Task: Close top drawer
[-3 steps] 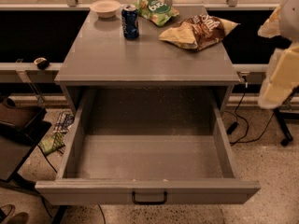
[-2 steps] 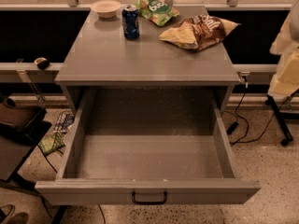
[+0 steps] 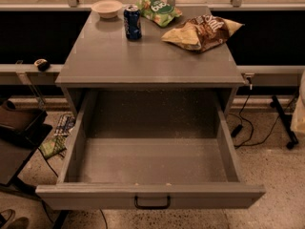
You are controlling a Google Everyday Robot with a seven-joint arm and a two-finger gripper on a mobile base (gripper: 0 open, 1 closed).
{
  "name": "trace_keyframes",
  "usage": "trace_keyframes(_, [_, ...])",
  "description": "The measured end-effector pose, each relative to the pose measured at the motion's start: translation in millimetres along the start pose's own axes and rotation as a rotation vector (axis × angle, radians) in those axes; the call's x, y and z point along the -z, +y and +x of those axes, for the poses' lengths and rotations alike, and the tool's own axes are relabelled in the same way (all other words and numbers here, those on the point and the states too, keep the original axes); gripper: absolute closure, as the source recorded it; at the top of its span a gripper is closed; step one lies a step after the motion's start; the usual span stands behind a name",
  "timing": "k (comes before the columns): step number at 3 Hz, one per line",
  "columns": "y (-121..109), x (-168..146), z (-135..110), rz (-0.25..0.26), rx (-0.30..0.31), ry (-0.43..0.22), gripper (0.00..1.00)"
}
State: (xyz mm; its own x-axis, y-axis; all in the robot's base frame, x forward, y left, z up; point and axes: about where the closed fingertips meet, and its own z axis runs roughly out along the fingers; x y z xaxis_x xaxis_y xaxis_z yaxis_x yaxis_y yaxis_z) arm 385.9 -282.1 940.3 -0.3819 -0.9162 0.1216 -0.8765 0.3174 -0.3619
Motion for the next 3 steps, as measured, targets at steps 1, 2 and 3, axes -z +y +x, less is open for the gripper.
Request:
trace_keyframes(1, [33, -42, 15, -0.032, 0.001, 0.029, 1.0])
trace_keyframes(2, [33, -41, 15, -0.031, 0.001, 0.029, 1.0])
trace_keyframes(3, [54, -60, 3, -0.093, 0.004, -0.012, 1.0])
